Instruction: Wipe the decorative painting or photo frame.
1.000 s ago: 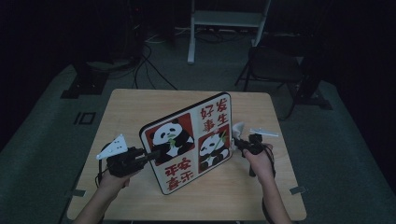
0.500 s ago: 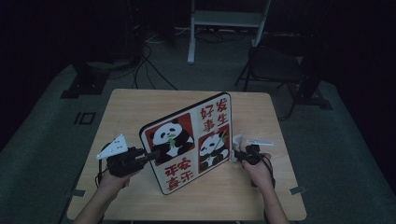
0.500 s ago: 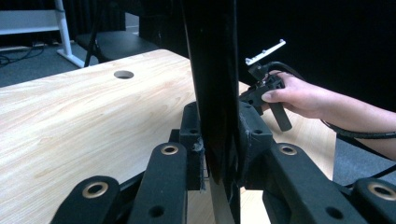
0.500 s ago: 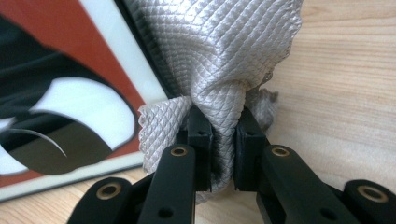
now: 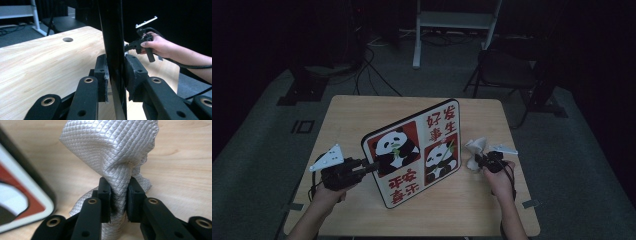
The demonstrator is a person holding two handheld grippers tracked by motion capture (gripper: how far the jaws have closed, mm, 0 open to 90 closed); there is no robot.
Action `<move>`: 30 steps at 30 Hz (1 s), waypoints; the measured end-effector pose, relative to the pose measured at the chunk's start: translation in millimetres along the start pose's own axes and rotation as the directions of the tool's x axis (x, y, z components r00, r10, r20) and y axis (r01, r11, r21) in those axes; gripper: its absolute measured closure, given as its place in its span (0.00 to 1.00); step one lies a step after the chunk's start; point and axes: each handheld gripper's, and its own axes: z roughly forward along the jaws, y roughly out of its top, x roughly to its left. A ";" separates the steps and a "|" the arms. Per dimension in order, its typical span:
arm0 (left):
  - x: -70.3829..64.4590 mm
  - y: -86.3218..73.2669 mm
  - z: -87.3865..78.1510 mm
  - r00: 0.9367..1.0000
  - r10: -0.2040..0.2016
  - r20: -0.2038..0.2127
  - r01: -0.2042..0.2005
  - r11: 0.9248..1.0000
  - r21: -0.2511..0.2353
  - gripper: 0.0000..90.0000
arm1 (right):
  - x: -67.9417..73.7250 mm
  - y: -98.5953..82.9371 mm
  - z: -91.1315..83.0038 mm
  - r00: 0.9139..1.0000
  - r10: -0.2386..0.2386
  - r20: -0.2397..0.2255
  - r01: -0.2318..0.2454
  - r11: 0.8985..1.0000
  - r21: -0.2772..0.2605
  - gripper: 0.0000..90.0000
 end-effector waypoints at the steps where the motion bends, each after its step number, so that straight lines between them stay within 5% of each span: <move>1: -0.7 -0.6 -1.1 1.000 0.001 0.003 -0.001 1.000 -0.001 0.80 | -1.8 0.7 1.3 1.000 -0.003 0.008 0.003 1.000 -0.003 0.83; 12: -3.7 -2.6 -8.8 1.000 0.003 -0.005 -0.003 1.000 0.020 0.74 | -12.1 16.4 18.7 0.998 -0.005 0.055 0.009 0.996 -0.083 0.61; 15: -3.7 -3.8 -10.5 1.000 -0.002 -0.003 0.002 1.000 0.019 0.67 | -14.5 22.4 19.5 0.998 -0.004 0.059 0.012 0.991 -0.133 0.47; 23: -6.1 -3.9 -15.3 1.000 -0.006 -0.006 0.006 1.000 -0.017 0.51 | -17.6 26.8 8.6 0.998 -0.014 0.060 0.024 0.983 -0.184 0.37; 30: -6.6 -5.8 -22.2 0.997 -0.021 -0.080 0.018 0.999 -0.044 0.31 | -17.9 22.9 -6.0 0.997 -0.039 0.059 0.049 0.981 -0.188 0.31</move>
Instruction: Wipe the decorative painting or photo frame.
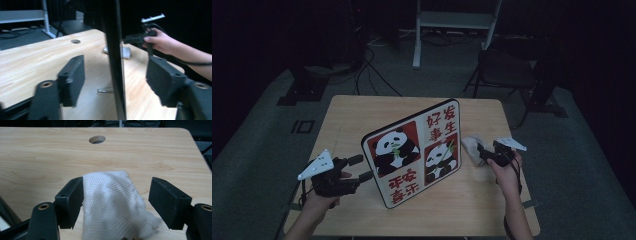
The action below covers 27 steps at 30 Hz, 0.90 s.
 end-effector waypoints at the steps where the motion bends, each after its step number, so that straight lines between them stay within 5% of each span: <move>1: 1.5 -0.1 -2.2 1.000 -0.007 -0.024 0.007 1.000 -0.006 0.31 | -0.1 -0.1 -1.8 1.000 -0.002 -0.002 0.002 1.000 -0.001 0.30; 4: 6.4 -0.9 -7.3 0.996 -0.028 -0.080 0.026 0.999 -0.027 0.28 | 0.1 -0.3 -8.1 1.000 -0.010 -0.008 0.010 1.000 -0.007 0.29; 6: 11.5 -1.9 -9.8 0.990 -0.051 -0.128 0.047 0.998 -0.035 0.24 | 0.2 -0.2 -11.9 1.000 -0.020 -0.005 0.020 1.000 -0.008 0.29; 7: 17.8 -3.9 -12.3 0.982 -0.074 -0.175 0.068 0.997 -0.037 0.21 | 0.0 -0.3 -13.3 1.000 -0.020 -0.007 0.020 1.000 -0.012 0.29; 8: 17.8 -3.9 -12.3 0.982 -0.074 -0.175 0.068 0.997 -0.037 0.21 | 0.0 -0.3 -13.3 1.000 -0.020 -0.007 0.020 1.000 -0.012 0.29; 19: 48.1 -28.1 -15.8 0.927 -0.099 -0.362 0.129 0.990 0.061 0.17 | -6.2 -13.3 -30.4 0.999 -0.031 0.007 0.031 0.999 0.016 0.25; 27: 64.2 -54.3 -17.1 0.881 -0.115 -0.459 0.192 0.973 0.126 0.12 | -7.4 -31.1 -43.5 0.999 -0.037 0.020 0.036 0.998 0.049 0.21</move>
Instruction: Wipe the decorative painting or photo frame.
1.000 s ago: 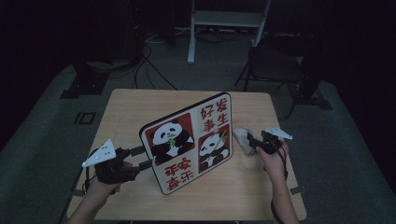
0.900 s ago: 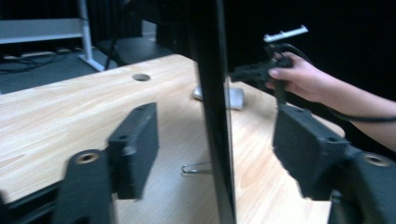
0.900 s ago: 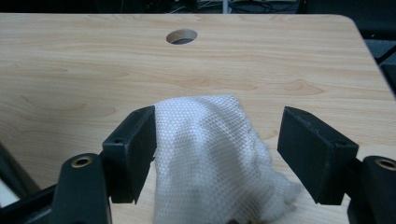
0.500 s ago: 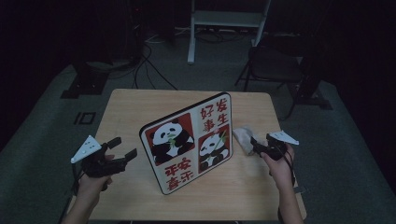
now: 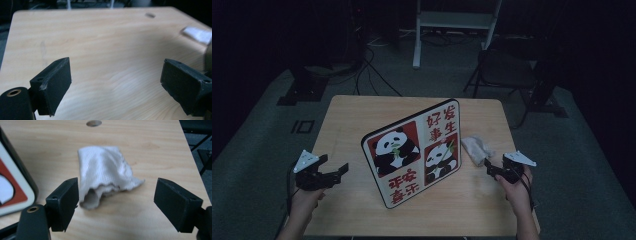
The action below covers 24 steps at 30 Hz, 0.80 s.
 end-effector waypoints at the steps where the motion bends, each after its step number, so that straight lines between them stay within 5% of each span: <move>1: 2.0 -4.5 2.2 1.000 -0.006 -0.012 0.007 1.000 0.013 0.12 | 0.1 -1.8 -1.0 1.000 -0.002 0.003 0.002 1.000 0.007 0.21; 4: 6.3 -13.5 6.6 0.999 -0.018 -0.036 0.020 0.999 0.043 0.12 | -0.4 -8.5 -4.4 1.000 -0.007 0.012 0.007 1.000 0.022 0.21; 7: 10.8 -24.8 10.8 0.992 -0.043 -0.120 0.051 0.997 0.062 0.12 | 0.3 -14.6 -9.4 1.000 -0.016 0.020 0.015 0.999 0.029 0.20; 24: 29.9 -56.9 13.2 0.973 -0.063 -0.220 0.101 0.981 0.168 0.10 | 7.7 -45.1 -21.4 0.998 -0.016 0.067 0.008 0.993 0.114 0.19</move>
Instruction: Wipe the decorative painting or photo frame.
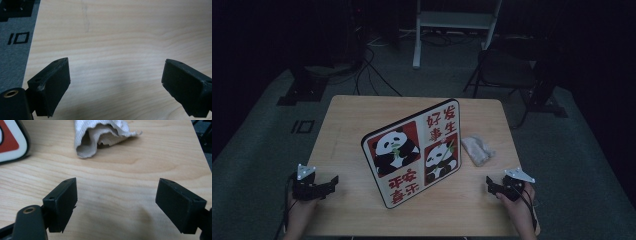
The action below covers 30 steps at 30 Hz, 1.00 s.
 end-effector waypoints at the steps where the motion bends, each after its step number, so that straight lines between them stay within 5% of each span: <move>1: 1.4 -2.0 -0.3 1.000 0.001 -0.018 -0.001 1.000 0.005 0.10 | 0.0 -0.8 -0.5 1.000 -0.001 0.006 0.001 1.000 0.001 0.19; 15: 10.1 -12.1 8.6 0.991 -0.056 -0.122 0.063 0.996 0.058 0.02 | -7.9 -17.4 -11.4 0.993 0.086 0.084 -0.090 0.994 0.054 0.19; 20: 9.7 -16.2 13.2 0.977 -0.062 -0.205 0.083 0.992 0.097 0.02 | -9.3 -18.7 -11.8 0.991 0.094 0.095 -0.101 0.992 0.072 0.17; 24: 11.6 -19.7 13.8 0.973 -0.094 -0.211 0.116 0.989 0.094 0.02 | -8.2 -18.7 -11.5 0.991 0.082 0.103 -0.090 0.993 0.079 0.16; 28: 13.6 -21.2 14.7 0.962 -0.129 -0.241 0.148 0.987 0.064 0.02 | -8.1 -18.8 -11.5 0.991 0.080 0.104 -0.089 0.993 0.079 0.16; 30: 13.4 -21.0 15.2 0.962 -0.129 -0.240 0.148 0.987 0.063 0.02 | -8.2 -18.8 -11.4 0.991 0.081 0.103 -0.089 0.993 0.079 0.16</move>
